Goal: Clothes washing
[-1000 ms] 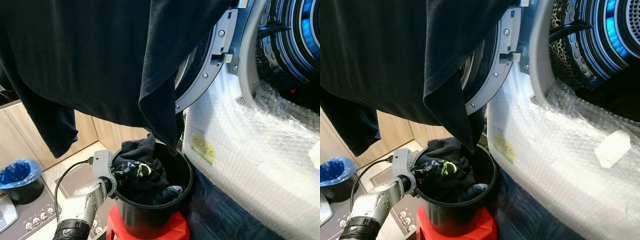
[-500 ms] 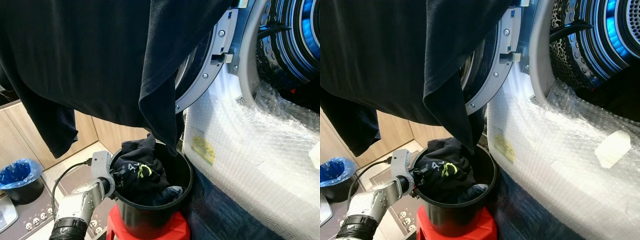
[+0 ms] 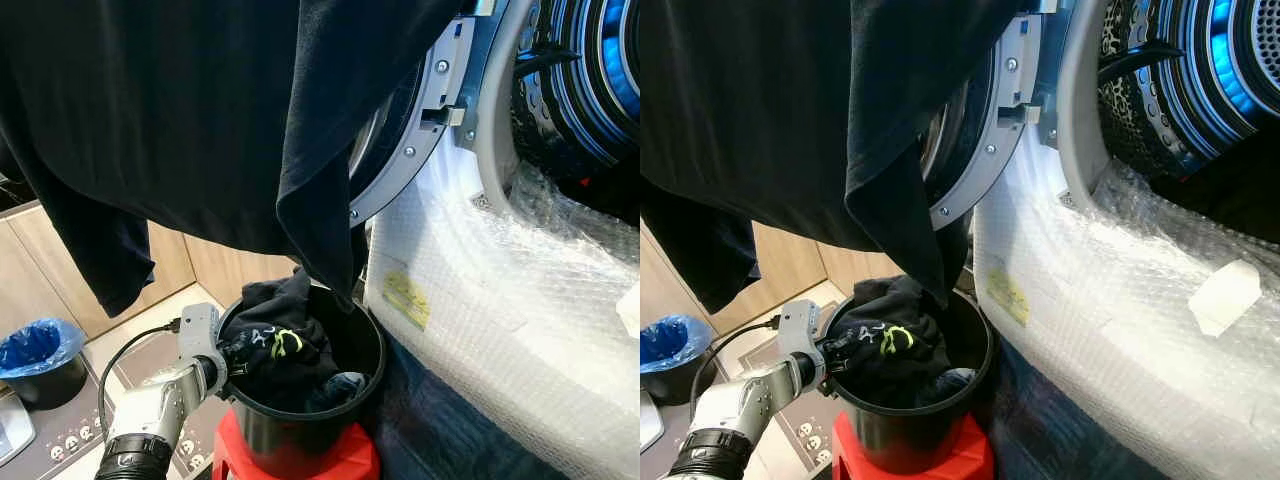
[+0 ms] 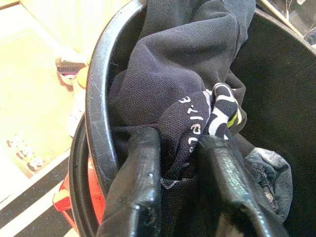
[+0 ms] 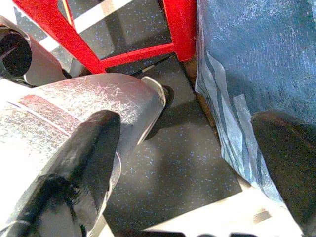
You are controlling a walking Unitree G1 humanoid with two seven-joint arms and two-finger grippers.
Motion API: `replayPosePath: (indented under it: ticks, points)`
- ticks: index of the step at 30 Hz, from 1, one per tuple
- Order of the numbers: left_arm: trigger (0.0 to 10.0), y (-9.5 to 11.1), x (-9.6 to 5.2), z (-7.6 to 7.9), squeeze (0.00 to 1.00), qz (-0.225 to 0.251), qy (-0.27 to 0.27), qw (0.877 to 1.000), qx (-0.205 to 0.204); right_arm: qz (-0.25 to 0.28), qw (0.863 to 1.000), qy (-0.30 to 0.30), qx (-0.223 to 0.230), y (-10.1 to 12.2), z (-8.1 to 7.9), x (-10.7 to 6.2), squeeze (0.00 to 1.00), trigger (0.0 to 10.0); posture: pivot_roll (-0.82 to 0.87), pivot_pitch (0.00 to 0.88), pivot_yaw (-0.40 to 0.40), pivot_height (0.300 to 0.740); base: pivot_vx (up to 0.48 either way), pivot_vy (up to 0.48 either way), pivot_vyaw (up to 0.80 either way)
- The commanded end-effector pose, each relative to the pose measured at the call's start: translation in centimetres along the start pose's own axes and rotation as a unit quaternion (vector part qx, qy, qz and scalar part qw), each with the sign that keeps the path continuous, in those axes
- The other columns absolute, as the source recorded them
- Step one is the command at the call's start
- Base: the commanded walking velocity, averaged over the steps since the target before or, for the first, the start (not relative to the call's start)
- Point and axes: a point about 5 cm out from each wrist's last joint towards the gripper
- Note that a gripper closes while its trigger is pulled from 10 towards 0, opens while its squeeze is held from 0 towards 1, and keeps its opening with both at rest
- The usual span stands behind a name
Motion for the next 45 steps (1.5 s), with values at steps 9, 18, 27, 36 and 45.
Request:
replayPosePath:
  ticks: [9,18,27,36,45]
  points:
    - [0.0,-0.4,-0.6,-1.1,0.0,-0.011,0.024,1.0,0.011,-0.005,1.0,-0.003,0.001,-0.2,-0.1,0.1,0.0,10.0,-0.05,0.0,-0.019,0.74,0.0,0.0,0.0]
    - [0.0,0.2,-0.8,-1.4,0.0,0.021,0.041,0.999,0.02,-0.005,1.0,-0.004,0.002,-0.2,-0.1,0.1,0.0,10.0,-0.05,0.0,-0.021,0.74,0.0,0.0,0.0]
    - [0.0,2.6,-1.7,-0.5,0.0,0.125,0.056,0.988,0.065,-0.005,1.0,-0.005,0.002,-0.2,-0.1,0.0,0.0,10.0,-0.05,0.0,-0.02,0.74,0.0,0.0,0.0]
    - [10.0,4.6,-2.9,1.3,0.0,0.227,0.076,0.958,0.156,-0.005,1.0,-0.004,0.002,-0.1,-0.2,0.1,0.0,10.0,-0.05,0.0,-0.021,0.74,0.0,0.0,0.0]
    - [10.0,7.6,-4.4,4.3,0.0,0.323,0.041,0.915,0.238,-0.003,1.0,-0.003,0.005,0.1,-0.3,0.2,0.0,10.0,-0.05,0.0,-0.016,0.74,0.0,0.0,0.0]
Point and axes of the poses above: a point about 5 cm out from each wrist's last joint towards the gripper, its own x axis pointing out of the wrist towards the gripper, its own y axis along the axis of the wrist's last joint, z = x × y, and after that the axes turned 12 degrees about x, right-handed
